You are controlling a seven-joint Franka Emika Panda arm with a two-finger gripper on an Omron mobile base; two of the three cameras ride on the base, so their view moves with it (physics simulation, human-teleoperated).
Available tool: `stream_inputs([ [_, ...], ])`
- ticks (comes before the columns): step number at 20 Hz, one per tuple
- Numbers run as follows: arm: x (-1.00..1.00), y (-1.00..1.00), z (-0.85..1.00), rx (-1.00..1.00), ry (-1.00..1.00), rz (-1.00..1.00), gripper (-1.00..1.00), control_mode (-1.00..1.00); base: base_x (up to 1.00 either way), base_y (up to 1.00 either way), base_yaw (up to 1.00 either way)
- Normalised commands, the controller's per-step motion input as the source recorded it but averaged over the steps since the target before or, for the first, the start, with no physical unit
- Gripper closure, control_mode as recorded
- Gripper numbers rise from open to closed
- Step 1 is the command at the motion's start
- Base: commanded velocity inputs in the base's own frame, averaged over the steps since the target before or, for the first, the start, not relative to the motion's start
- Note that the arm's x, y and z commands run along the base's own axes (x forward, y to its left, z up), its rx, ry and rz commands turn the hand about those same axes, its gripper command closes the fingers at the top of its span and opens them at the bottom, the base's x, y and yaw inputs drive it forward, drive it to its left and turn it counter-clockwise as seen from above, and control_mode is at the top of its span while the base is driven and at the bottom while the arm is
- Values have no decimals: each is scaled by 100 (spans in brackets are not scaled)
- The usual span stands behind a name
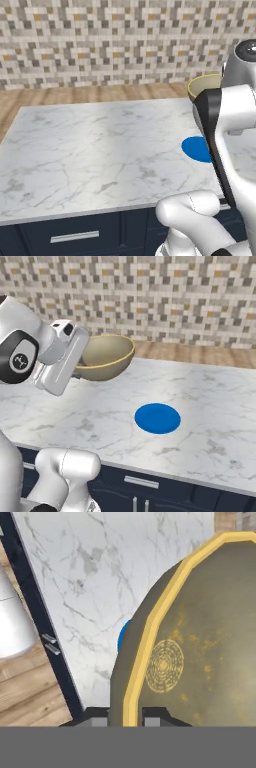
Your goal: Move the bowls from the cabinet to the plates on the dining table.
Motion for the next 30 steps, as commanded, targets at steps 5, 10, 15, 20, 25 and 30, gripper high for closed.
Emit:
stream_inputs([
  [5,10,-36,-19,9,6,0,100,-100,0,0,0],
  [10,11,-31,-22,7,5,0,100,-100,0,0,0],
  [15,21,-32,-29,2,4,-1,100,-100,0,0,0],
  [20,31,-32,-26,0,1,-2,100,-100,0,0,0],
  [25,29,-15,-23,0,0,-1,100,-100,0,0,0],
  [30,28,-3,-24,-1,0,0,100,-100,0,0,0],
])
